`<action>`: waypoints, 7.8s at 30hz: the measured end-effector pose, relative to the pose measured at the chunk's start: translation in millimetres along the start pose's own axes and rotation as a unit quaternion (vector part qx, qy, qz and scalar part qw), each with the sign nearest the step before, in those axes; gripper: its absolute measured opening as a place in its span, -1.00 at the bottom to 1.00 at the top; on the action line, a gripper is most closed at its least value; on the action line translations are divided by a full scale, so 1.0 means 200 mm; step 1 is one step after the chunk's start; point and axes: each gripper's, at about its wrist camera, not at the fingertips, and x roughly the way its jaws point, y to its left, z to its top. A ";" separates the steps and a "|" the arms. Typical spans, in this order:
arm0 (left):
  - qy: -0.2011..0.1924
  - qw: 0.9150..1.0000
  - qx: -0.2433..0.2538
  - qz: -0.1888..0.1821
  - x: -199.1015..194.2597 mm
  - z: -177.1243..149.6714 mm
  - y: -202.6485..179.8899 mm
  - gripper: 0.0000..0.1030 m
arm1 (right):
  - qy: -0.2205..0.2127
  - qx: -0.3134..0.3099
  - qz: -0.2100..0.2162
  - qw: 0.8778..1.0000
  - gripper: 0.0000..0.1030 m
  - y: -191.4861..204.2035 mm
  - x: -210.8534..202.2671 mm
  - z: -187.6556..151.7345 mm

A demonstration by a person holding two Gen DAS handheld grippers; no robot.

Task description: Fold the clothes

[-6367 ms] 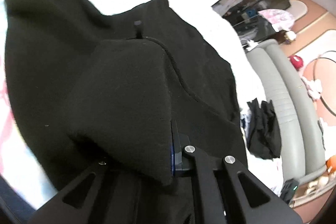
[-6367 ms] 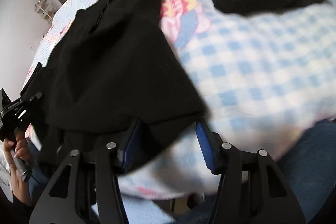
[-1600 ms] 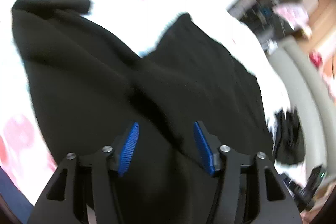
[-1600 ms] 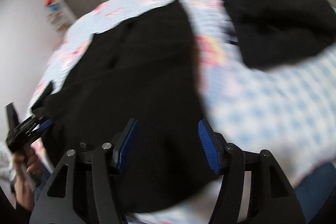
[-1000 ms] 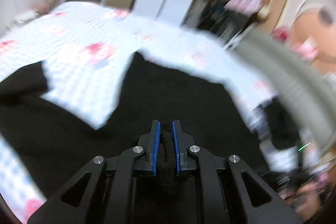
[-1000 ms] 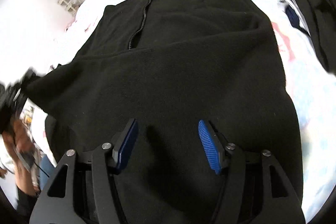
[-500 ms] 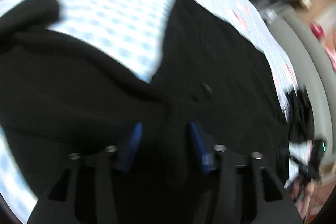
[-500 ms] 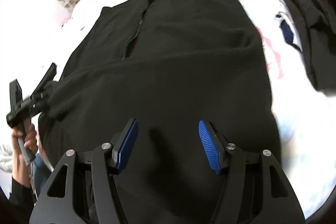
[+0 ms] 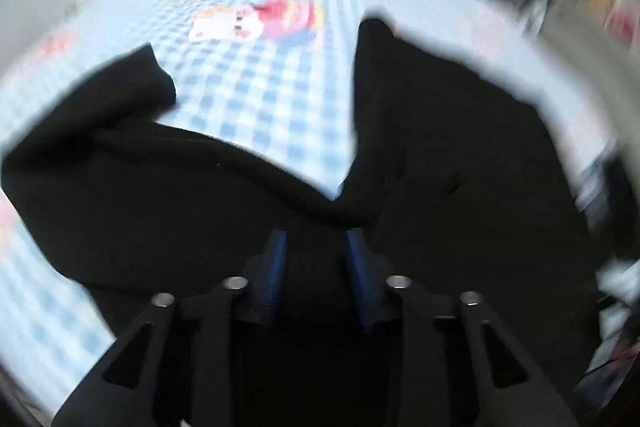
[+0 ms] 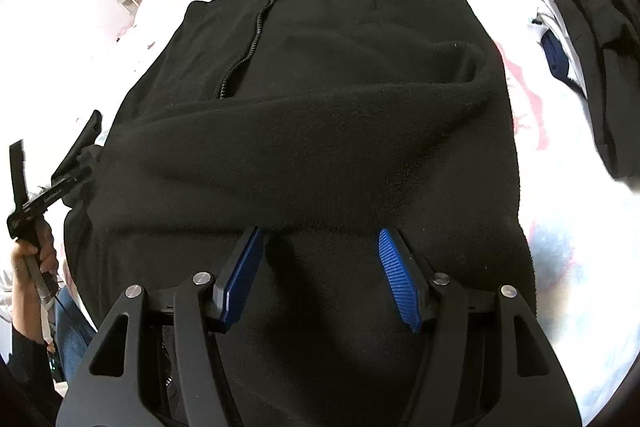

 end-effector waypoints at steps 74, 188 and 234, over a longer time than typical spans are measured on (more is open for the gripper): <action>0.033 0.979 0.036 -0.198 0.17 -0.26 -0.74 0.14 | 0.017 -0.045 0.070 0.996 0.25 0.23 0.09 -0.09; 0.053 0.978 0.190 -0.062 0.00 -0.49 -0.99 0.44 | -0.067 -0.015 -0.039 0.997 0.29 -0.07 -0.20 -0.34; 0.079 0.976 0.200 -0.046 0.04 -0.53 -1.21 0.36 | -0.106 0.024 -0.113 0.988 0.35 -0.05 -0.27 -0.31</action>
